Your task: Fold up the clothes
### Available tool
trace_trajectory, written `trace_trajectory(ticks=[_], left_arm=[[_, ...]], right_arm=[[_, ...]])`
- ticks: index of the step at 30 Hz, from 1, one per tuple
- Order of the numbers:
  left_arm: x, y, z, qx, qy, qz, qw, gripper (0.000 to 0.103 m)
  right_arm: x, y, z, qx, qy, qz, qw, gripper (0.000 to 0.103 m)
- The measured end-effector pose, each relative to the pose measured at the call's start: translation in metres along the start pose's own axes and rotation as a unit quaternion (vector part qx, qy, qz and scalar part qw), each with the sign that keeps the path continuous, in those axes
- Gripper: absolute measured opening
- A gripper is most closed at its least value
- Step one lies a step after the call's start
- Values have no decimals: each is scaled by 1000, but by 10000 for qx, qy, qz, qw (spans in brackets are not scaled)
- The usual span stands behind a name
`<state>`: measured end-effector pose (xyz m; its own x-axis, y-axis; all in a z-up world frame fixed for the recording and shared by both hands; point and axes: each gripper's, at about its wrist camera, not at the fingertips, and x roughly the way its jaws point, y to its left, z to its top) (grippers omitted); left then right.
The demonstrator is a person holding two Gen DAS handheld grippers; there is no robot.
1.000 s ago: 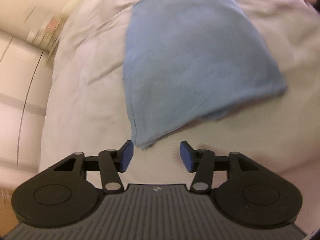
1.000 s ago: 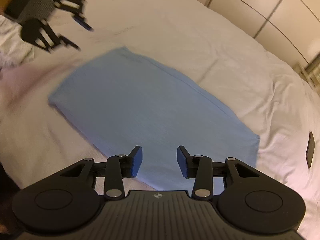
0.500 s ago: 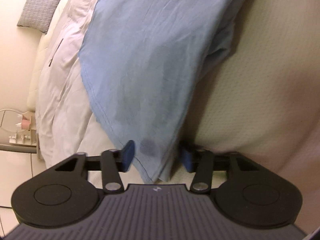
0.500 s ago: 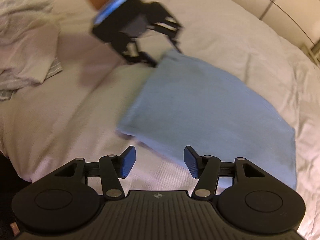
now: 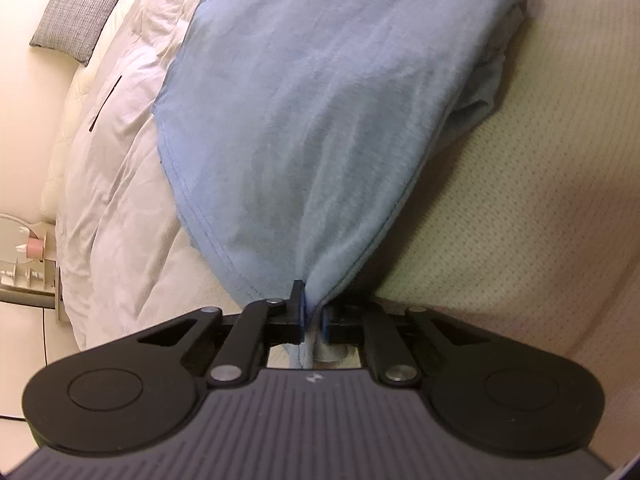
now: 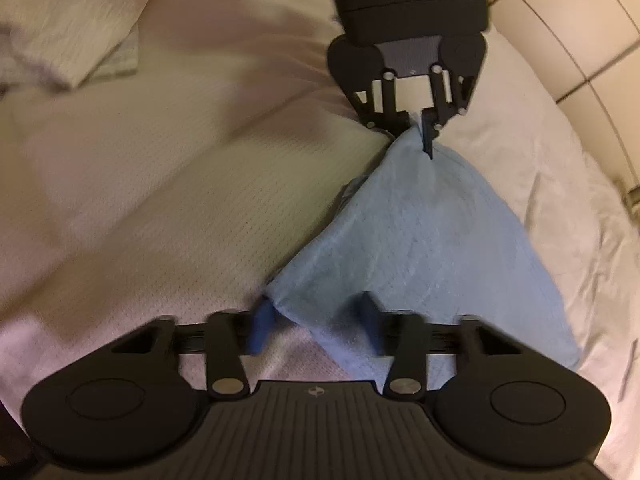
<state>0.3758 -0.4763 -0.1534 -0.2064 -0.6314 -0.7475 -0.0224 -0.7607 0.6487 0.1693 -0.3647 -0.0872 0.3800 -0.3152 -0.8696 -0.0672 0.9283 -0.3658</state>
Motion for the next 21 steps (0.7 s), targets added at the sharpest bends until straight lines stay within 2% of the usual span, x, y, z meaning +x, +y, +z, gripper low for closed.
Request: trace_trajectory(ticks=[1, 2, 6, 10, 12, 15, 21], left_arm=[[-3, 4, 1, 10, 14, -31, 10000, 5], [-7, 8, 2, 28, 12, -52, 10000, 5], [-25, 42, 11, 213, -59, -155, 9996, 5], [-32, 94, 30, 514, -100, -77, 9986, 5], [-29, 127, 45, 668, -114, -50, 9977, 5], [-11, 173, 75, 865, -117, -196, 9960, 5], [56, 249, 147, 1017, -21, -783, 9917, 5]], right_arm=[[-5, -5, 0, 104, -73, 39, 9999, 5], [-10, -10, 0, 215, -162, 83, 9996, 1], [-42, -46, -3, 930, -508, 199, 9942, 0], [-80, -98, -14, 1966, -824, 279, 9766, 0], [-96, -126, -27, 2568, -1007, 355, 9605, 0], [-114, -178, -63, 3779, -1251, 499, 9160, 1], [-127, -252, -154, 5068, -1449, 243, 8494, 1]])
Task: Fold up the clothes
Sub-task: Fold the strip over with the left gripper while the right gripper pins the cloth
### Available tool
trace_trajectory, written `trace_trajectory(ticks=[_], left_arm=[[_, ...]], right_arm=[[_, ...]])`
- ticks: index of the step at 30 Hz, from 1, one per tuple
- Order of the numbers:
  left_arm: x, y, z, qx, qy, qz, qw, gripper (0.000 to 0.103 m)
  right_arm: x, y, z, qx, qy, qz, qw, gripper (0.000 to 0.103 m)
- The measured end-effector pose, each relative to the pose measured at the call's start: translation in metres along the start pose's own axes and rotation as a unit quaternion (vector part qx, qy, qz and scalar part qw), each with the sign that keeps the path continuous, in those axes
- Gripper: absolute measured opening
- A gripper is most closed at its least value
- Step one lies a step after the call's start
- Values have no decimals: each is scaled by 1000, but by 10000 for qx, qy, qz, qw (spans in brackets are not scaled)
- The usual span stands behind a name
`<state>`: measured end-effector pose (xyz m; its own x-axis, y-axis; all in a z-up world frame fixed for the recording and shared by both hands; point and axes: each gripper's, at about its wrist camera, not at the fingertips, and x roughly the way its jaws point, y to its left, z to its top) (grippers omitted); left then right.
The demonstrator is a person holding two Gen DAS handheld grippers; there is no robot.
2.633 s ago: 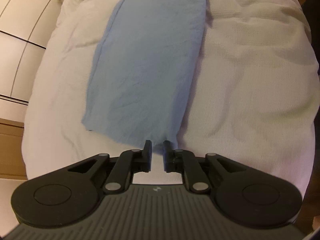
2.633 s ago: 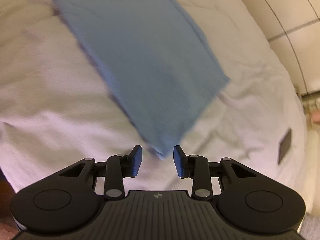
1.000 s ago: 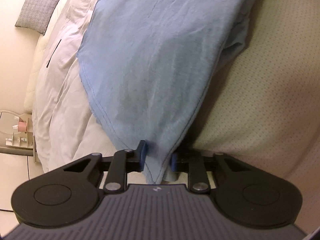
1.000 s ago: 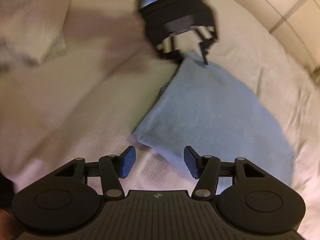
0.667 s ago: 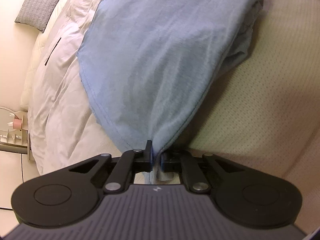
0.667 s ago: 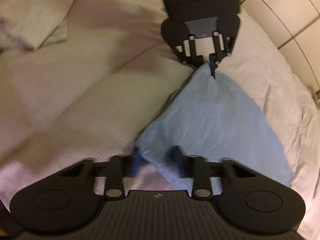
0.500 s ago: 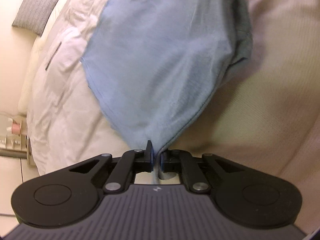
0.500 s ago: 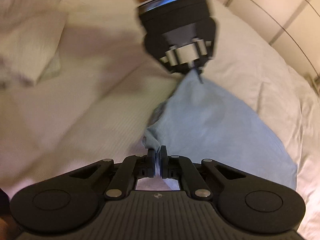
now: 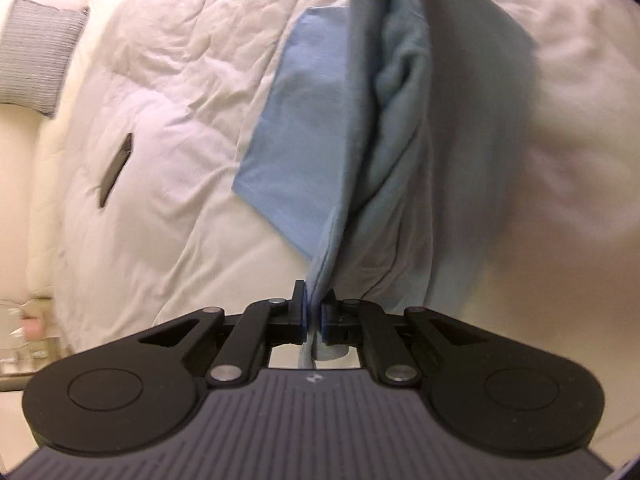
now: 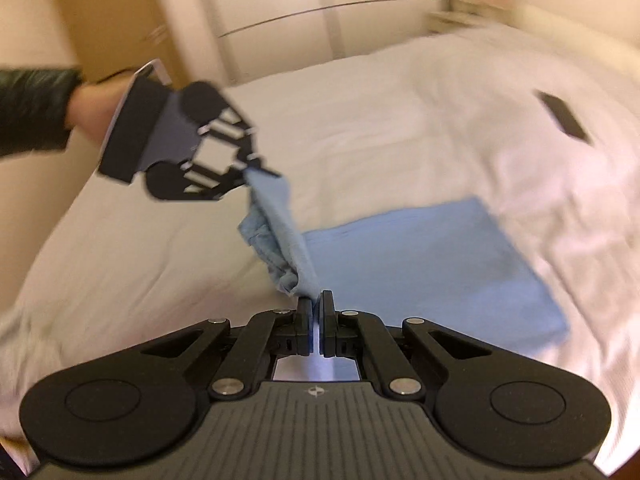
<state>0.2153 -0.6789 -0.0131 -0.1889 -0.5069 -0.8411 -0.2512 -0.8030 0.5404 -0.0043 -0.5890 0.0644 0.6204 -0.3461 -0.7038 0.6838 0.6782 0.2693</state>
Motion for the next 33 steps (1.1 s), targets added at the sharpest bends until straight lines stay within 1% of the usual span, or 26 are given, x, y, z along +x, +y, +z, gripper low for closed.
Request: trace_trajectory(ticks=[4, 7, 9, 11, 14, 16, 17, 18, 19, 20, 21, 22, 24, 28, 29, 30, 32, 33], left_arm=[[60, 46, 34, 131, 3, -484, 9987, 5], [104, 72, 52, 172, 21, -841, 9963, 5], [127, 83, 61, 211, 32, -1048, 9943, 5], [147, 92, 70, 265, 31, -1231, 9920, 5], [168, 100, 77, 270, -17, -1442, 9892, 7], [178, 101, 76, 236, -10, -1588, 9870, 7], [182, 101, 74, 213, 8, -1642, 9862, 7], [186, 100, 71, 184, 31, -1692, 9854, 7], [188, 100, 68, 156, 36, -1727, 9848, 7], [190, 99, 65, 128, 39, -1761, 9843, 7], [191, 100, 63, 96, 12, -1777, 9840, 7], [191, 99, 60, 87, -32, -1777, 9840, 7], [191, 98, 57, 86, -80, -1764, 9843, 7], [191, 95, 50, 91, -135, -1710, 9851, 7], [190, 95, 49, 87, -144, -1706, 9852, 7], [189, 95, 48, 85, -152, -1700, 9853, 7], [187, 93, 46, 94, -168, -1690, 9854, 7], [186, 93, 45, 85, -173, -1694, 9854, 7]], right_arm=[[8, -84, -2, 951, 87, -25, 9954, 1], [10, -140, -9, 1456, 138, -48, 9892, 1], [16, -172, -14, 1758, 163, -31, 9843, 1], [25, -204, -21, 2125, 236, -42, 9769, 1], [32, -236, -36, 2529, 310, -108, 9669, 1], [34, -249, -43, 2700, 363, -111, 9621, 1], [36, -254, -46, 2798, 399, -63, 9592, 4], [39, -255, -48, 2870, 431, 20, 9570, 11], [43, -254, -49, 2931, 462, 118, 9549, 14], [47, -253, -51, 2991, 493, 217, 9527, 26], [50, -252, -53, 3051, 524, 316, 9503, 44], [54, -251, -55, 3111, 555, 414, 9479, 47], [62, -244, -56, 3166, 605, 493, 9454, 47], [78, -233, -61, 3275, 581, 436, 9421, 47], [80, -231, -63, 3296, 572, 426, 9414, 45], [80, -229, -64, 3311, 558, 409, 9411, 34], [79, -228, -64, 3362, 541, 359, 9396, 25], [80, -228, -64, 3395, 520, 349, 9385, 24]])
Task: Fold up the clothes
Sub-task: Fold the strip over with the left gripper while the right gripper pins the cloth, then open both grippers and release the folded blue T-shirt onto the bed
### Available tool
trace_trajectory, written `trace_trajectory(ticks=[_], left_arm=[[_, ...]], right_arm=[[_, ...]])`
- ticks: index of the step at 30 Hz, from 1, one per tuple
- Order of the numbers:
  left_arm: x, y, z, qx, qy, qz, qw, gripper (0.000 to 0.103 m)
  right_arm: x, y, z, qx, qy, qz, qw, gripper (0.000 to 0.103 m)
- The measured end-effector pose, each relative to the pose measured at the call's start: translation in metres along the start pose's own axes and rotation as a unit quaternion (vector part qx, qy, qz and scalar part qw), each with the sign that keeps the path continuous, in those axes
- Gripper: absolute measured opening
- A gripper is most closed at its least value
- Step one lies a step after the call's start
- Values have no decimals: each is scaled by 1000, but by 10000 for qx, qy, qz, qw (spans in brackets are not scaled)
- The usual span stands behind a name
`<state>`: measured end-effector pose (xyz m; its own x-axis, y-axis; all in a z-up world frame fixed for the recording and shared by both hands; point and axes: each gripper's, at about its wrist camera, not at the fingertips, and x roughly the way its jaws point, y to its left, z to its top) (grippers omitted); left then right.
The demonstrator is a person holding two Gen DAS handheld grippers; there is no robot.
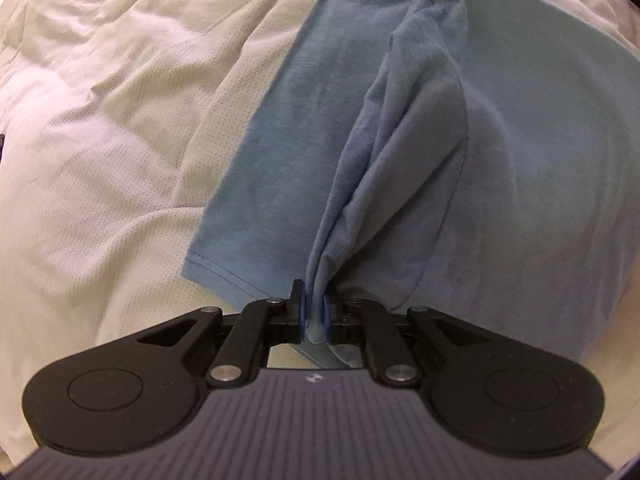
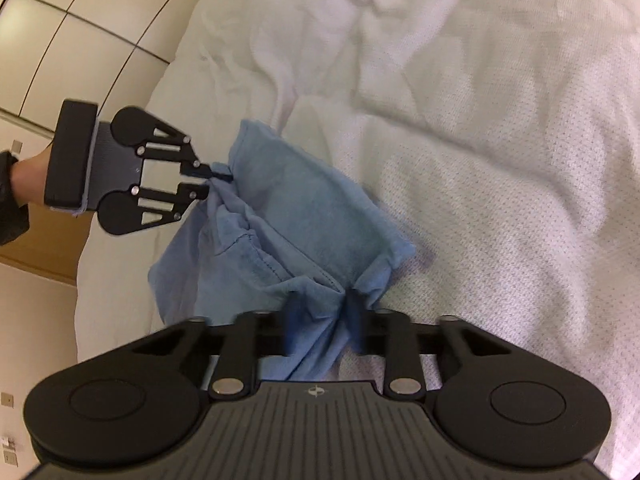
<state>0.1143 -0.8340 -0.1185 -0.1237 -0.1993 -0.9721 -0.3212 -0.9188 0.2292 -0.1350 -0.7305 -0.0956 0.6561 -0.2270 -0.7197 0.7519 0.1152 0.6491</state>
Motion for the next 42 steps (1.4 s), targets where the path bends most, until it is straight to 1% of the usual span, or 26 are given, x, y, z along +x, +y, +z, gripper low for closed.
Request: trace_trajectory(ticks=[1, 3, 5, 7, 8, 11, 14, 17, 18, 20, 21, 22, 23, 25, 28, 30, 31, 32, 34, 36, 40, 42], left_arm=[[0, 0, -1, 3, 0, 7, 10000, 7], [-1, 0, -1, -6, -4, 13, 10000, 7], [-2, 0, -2, 12, -7, 37, 10000, 7], [-4, 1, -3, -35, -14, 42, 10000, 7], [-7, 2, -4, -52, -5, 50, 10000, 6], [-23, 9, -3, -127, -72, 196, 9997, 5], [-40, 21, 1, -228, -202, 409, 9987, 5], [-37, 40, 10, -339, -244, 500, 9979, 5], [-28, 45, 14, -348, -160, 440, 9983, 6], [-9, 48, 21, -385, 80, 355, 9986, 10], [1, 52, 20, -522, 160, 352, 9979, 12], [10, 56, 20, -670, 232, 352, 9969, 15], [12, 60, 16, -943, 204, 393, 9946, 21], [12, 68, 7, -1487, 159, 471, 9876, 25], [-3, 72, -13, -2087, 142, 675, 9755, 25], [-18, 70, -27, -2473, 41, 752, 9660, 25], [-25, 68, -34, -2663, -15, 783, 9607, 25], [-31, 64, -37, -2830, -128, 728, 9563, 24], [-43, 55, -41, -3150, -353, 613, 9464, 24], [-45, 44, -32, -3204, -535, 378, 9450, 24], [-27, 26, -3, -2975, -796, -79, 9514, 24], [-11, 22, 12, -2883, -877, -260, 9532, 24]], right_arm=[[1, 1, 1, -17, -11, -30, 10000, 24], [2, 6, 3, -173, 13, -63, 9998, 18], [2, 10, 5, -318, 37, -130, 9994, 17], [2, 13, 7, -380, 28, -111, 9992, 7], [1, 15, 8, -421, 19, -118, 9990, 5], [-7, 22, 11, -544, -93, -196, 9983, 3], [-27, 25, 11, -539, -290, -208, 9979, 3], [-44, 26, 10, -562, -509, -286, 9967, 2], [-47, 25, 9, -518, -577, -335, 9964, 2], [-46, 15, 8, -340, -622, -415, 9966, 2], [-41, 10, 8, -263, -614, -460, 9967, 2], [-34, 4, 8, -217, -556, -499, 9970, 2], [-26, -1, 9, -184, -477, -533, 9973, 3], [-16, -10, 12, -103, -445, -641, 9969, 3], [-24, -16, 13, 50, -636, -877, 9941, 6], [-36, -18, 10, 127, -756, -1014, 9919, 8], [-40, -17, 9, 55, -763, -1028, 9918, 8], [-45, -14, 7, -58, -759, -1032, 9917, 9], [-46, -2, 6, -442, -652, -901, 9928, 10], [-38, 12, 6, -791, -484, -666, 9935, 12], [-4, 39, 10, -1305, -232, -223, 9909, 14], [17, 49, 13, -1647, -105, -130, 9862, 14]])
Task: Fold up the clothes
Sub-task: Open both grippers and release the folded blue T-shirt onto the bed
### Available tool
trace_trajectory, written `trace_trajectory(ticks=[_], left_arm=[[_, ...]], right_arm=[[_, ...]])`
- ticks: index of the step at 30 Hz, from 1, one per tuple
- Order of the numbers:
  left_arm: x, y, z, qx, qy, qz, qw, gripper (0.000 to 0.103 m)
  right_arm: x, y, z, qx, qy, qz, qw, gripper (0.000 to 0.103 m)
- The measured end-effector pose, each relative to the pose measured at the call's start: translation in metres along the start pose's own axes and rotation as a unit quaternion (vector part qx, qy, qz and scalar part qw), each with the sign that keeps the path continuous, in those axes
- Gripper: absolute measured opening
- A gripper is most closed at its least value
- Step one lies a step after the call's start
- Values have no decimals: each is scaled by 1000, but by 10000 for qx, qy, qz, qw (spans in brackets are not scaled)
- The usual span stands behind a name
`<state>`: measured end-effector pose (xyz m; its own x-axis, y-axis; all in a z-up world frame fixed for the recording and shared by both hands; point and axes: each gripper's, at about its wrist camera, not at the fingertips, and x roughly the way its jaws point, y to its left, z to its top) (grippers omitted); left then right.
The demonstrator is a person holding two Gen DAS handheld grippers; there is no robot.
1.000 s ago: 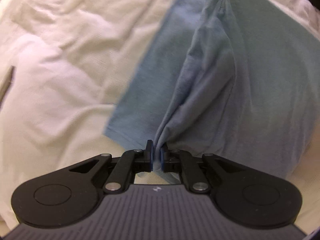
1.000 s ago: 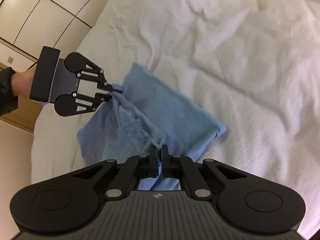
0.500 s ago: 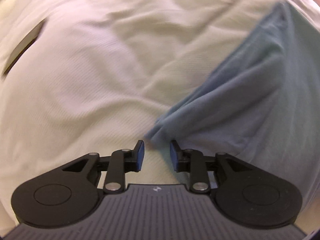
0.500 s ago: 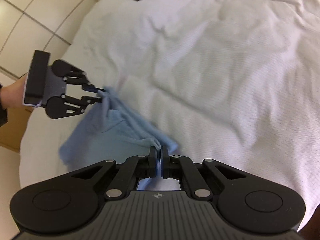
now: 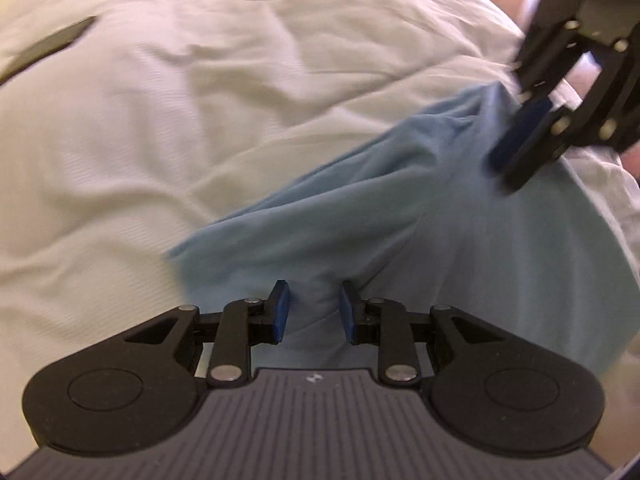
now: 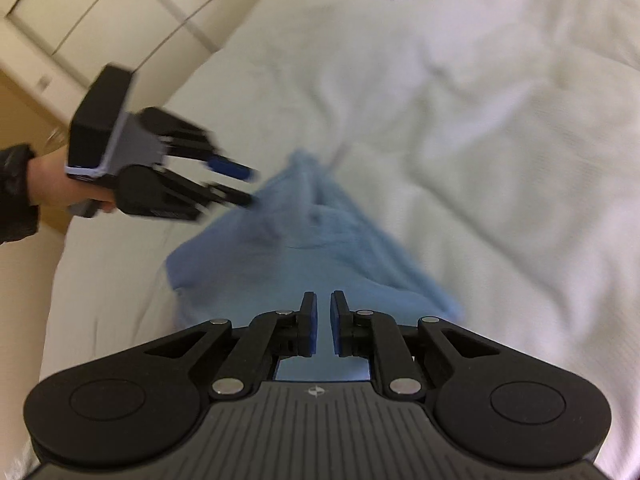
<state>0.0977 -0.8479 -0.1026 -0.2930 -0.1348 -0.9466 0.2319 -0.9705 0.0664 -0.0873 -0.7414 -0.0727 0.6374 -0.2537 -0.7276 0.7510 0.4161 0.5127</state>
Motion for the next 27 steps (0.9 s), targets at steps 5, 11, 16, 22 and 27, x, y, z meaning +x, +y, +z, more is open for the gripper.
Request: trace_trajectory(ticks=[5, 11, 16, 22, 27], left_arm=[[21, 19, 3, -632, 22, 336, 9974, 26], [16, 27, 3, -1021, 111, 664, 9925, 26], [-5, 22, 5, -1546, 190, 783, 9847, 26], [-29, 6, -2, -2088, 126, 747, 9750, 26], [-40, -20, -4, -2301, 35, 615, 9712, 26]], right_arm=[[34, -4, 11, -346, 161, -336, 9987, 12], [28, -32, 9, -59, 52, -762, 9971, 11], [17, -35, 5, 69, 213, -954, 9952, 16], [-5, -28, 7, 339, 339, -1223, 9913, 27], [-9, -20, 2, 366, 443, -1265, 9903, 31]])
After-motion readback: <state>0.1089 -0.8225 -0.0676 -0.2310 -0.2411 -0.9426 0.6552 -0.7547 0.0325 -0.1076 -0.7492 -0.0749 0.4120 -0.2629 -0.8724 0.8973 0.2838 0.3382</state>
